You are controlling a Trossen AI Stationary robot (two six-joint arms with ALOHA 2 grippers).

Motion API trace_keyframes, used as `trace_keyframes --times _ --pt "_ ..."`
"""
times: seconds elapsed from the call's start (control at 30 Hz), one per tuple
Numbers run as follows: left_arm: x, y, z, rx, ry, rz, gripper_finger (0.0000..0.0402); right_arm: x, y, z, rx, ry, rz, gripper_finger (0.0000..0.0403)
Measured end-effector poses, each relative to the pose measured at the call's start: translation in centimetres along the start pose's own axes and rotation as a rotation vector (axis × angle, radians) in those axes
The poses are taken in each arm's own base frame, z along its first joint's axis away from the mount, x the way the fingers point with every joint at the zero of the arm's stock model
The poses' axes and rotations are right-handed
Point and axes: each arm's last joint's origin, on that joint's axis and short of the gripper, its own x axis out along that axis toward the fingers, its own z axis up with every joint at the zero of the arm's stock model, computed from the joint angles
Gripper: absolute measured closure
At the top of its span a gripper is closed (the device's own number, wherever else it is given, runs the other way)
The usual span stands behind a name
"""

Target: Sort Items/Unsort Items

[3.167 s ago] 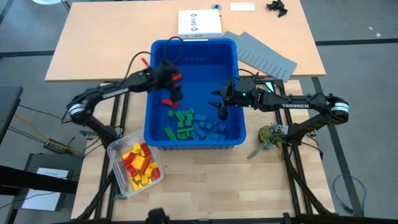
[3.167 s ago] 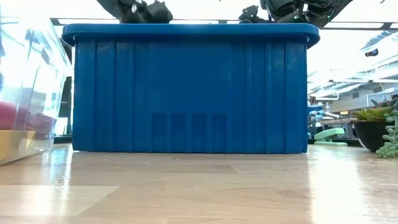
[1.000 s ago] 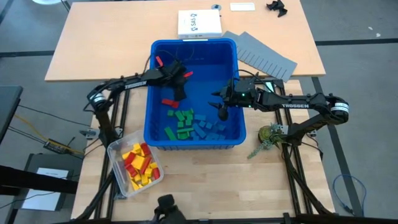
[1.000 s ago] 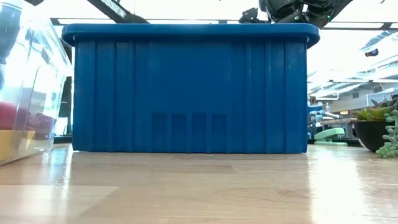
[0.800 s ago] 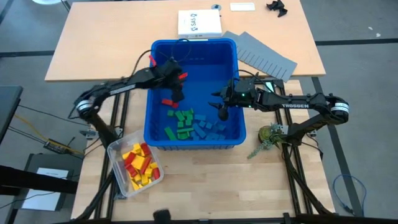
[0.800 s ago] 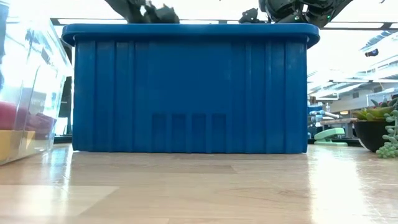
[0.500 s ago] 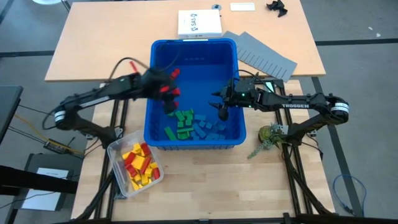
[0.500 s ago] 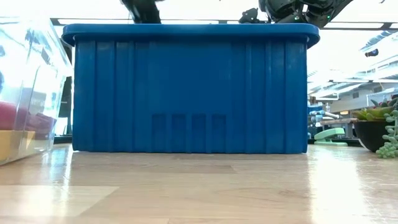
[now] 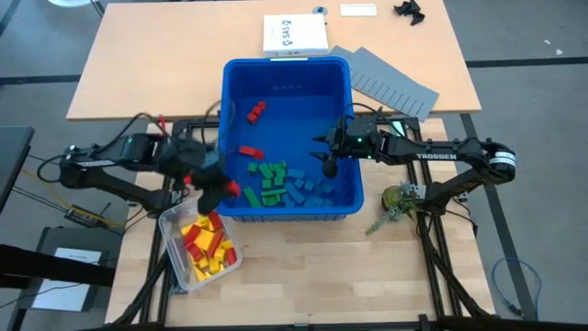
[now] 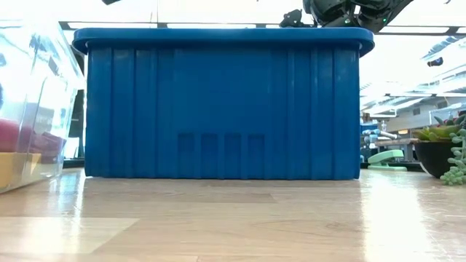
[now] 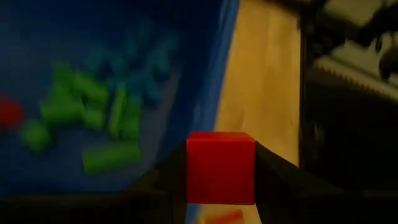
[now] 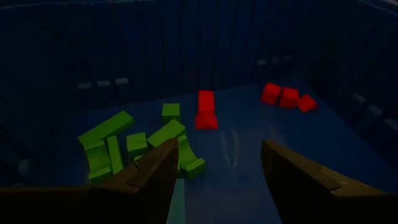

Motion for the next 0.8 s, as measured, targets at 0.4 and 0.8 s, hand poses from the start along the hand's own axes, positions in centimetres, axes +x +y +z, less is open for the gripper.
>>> trace_keyframes --times 0.4,0.8 --pt "0.6 -1.8 -5.8 -0.216 0.393 0.126 0.026 0.0 -0.1 0.0 0.002 0.001 -0.002 0.0174" --pt "2.4 -1.7 -8.1 -0.224 0.445 0.225 0.0173 0.0 -0.1 0.0 0.004 0.002 -0.002 0.0174"
